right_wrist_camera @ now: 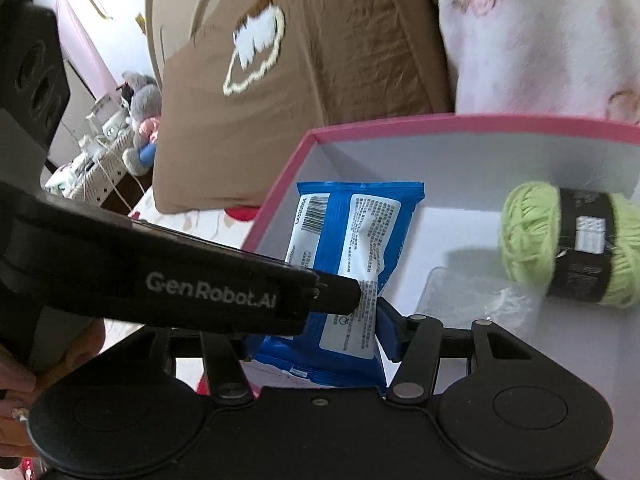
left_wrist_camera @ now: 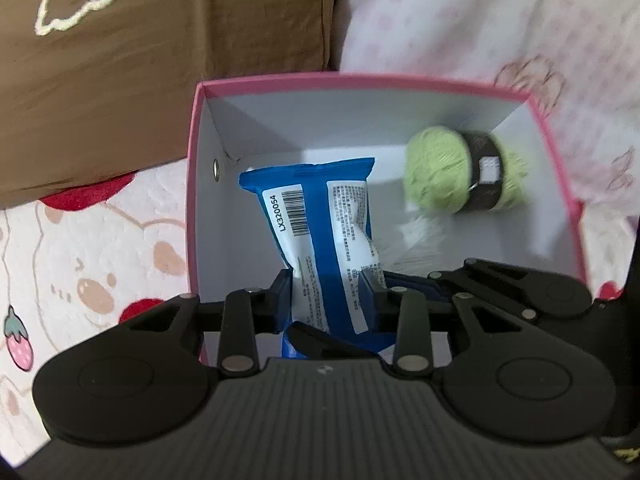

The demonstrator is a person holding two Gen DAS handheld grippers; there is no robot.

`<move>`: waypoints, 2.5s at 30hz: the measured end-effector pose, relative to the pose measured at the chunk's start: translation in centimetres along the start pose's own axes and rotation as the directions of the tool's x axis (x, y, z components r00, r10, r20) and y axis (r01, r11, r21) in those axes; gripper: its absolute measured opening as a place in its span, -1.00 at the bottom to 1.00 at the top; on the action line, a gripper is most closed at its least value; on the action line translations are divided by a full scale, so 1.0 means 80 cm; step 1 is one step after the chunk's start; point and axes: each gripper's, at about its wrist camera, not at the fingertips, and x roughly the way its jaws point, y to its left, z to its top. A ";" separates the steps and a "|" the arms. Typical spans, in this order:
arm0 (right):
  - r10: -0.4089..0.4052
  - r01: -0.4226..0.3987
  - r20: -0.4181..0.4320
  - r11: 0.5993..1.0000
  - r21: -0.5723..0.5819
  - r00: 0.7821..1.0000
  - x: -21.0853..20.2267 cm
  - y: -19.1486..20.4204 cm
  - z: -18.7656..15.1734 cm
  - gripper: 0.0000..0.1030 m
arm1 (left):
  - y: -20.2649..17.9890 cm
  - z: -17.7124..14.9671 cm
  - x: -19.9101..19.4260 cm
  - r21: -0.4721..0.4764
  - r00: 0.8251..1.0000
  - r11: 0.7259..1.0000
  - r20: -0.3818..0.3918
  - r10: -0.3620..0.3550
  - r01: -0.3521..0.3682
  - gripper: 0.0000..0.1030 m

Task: Organize objects
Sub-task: 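Lower the snack packet into the pink box and open the left gripper, then withdraw the left gripper from the box toward the orange sponge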

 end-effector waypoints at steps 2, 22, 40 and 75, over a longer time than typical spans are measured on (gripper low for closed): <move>-0.014 0.014 -0.021 1.000 -0.012 1.000 0.013 -0.001 -0.001 0.16 | -0.004 0.002 0.010 0.015 1.000 1.000 -0.013 0.024 -0.024 -0.35; -0.102 0.101 -0.098 0.995 -0.011 0.990 0.045 -0.016 0.010 0.25 | 0.005 0.011 0.019 0.047 0.990 0.998 0.141 0.028 -0.034 -0.07; -0.161 0.152 -0.027 0.967 -0.206 0.987 -0.065 0.007 -0.005 0.27 | -0.005 -0.043 -0.062 -0.105 0.982 0.984 0.142 -0.127 0.143 -0.07; -0.205 0.168 -0.011 0.830 -0.532 0.979 -0.204 0.082 -0.117 0.51 | -0.077 -0.157 -0.183 0.053 0.977 0.986 0.132 -0.166 0.161 0.05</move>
